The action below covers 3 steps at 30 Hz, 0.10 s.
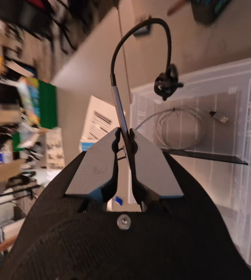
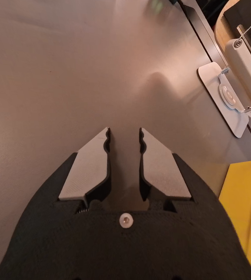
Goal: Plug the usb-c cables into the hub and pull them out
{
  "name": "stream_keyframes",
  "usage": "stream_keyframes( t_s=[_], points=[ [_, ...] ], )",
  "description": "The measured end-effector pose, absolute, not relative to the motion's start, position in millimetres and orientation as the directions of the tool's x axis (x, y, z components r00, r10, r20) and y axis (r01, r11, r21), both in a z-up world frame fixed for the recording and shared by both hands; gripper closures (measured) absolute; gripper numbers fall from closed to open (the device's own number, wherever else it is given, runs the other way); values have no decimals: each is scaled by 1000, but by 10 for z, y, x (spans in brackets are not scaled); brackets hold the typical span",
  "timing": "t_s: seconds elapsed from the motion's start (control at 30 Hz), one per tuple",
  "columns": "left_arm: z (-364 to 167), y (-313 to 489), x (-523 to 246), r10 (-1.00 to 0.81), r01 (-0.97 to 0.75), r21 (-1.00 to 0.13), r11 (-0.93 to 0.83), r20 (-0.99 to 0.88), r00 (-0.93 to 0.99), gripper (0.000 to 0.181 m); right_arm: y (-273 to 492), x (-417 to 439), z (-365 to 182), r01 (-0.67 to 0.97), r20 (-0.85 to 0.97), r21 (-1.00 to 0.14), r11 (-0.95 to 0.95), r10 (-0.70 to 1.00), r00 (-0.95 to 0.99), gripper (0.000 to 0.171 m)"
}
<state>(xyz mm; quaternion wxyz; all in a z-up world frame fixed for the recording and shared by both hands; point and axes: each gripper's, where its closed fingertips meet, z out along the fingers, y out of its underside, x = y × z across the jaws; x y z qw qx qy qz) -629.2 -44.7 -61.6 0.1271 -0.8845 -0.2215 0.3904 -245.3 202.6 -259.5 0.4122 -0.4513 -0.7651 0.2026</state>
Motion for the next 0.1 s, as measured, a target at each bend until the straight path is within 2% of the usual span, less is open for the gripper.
stream_keyframes(
  t_s=[0.03,0.1],
  points=[
    [-446,-409,-6252,473,233,-419,-878,-679,562,172,2036,-2456,-2596,527,444,-683,505,861,-248,135],
    [-114,-315,-6148,435,94,-448,-889,-763,478,172,2066,-2463,-2594,535,441,-685,494,866,-235,135]
  ],
)
